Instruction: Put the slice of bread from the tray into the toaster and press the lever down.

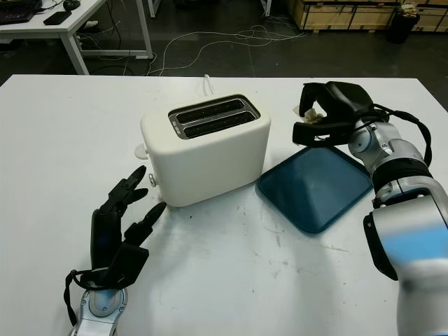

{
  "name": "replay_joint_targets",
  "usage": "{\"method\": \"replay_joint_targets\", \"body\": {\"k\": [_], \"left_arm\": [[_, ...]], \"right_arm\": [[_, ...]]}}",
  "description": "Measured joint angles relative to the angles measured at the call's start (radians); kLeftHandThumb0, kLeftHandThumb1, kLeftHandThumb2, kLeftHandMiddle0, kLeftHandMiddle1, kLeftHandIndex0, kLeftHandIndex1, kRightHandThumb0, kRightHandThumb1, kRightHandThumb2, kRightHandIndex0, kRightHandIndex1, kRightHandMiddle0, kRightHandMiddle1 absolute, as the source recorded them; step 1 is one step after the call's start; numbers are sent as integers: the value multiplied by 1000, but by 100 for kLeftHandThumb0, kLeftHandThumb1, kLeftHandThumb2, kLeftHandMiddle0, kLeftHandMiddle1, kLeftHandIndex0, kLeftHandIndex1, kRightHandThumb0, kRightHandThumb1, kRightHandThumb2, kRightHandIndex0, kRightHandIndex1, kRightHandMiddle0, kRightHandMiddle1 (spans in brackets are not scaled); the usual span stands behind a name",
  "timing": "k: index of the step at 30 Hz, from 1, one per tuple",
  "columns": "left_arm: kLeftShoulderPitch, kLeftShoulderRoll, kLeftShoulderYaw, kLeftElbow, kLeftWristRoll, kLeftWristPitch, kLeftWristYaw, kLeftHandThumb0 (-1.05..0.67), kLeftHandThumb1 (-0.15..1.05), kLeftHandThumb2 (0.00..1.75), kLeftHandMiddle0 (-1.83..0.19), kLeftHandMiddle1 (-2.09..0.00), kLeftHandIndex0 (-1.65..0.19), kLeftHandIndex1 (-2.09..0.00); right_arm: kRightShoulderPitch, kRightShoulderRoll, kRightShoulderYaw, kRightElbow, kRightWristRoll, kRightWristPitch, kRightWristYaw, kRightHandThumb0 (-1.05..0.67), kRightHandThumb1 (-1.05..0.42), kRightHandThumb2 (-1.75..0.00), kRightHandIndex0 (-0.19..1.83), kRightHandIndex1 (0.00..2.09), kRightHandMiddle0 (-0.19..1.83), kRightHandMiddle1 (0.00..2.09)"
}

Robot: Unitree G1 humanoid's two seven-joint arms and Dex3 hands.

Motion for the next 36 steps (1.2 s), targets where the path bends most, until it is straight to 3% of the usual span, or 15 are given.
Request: {"method": "replay_joint_targets", "body": {"k": [7,16,23,31,36], "left_arm": [[-10,1,-1,7,2,0,0,-61,92,18,-32,-84,-53,-1],[-19,1,-4,18,2,0,0,-59,92,18,-32,-84,-53,-1],[-28,1,-4,32,2,0,0,-61,92,17,-32,-85,-54,-1],[-33,1,2,43,2,0,4,-59,92,17,-32,-84,-53,-1],[-35,1,7,46,-3,-1,4,-57,92,17,-31,-83,-53,0]], "right_arm": [[-13,-13,-160,-8,173,1,129,-18,-88,-1,85,175,70,175],[-71,-14,-322,-44,358,42,357,-55,-76,0,106,175,94,175],[-106,-14,-424,-73,498,171,533,-51,-67,0,117,158,104,163],[-107,5,-486,-105,591,183,696,-40,-70,0,116,152,100,161],[-119,30,-511,-186,671,266,814,-29,-72,-1,110,160,95,165]]}}
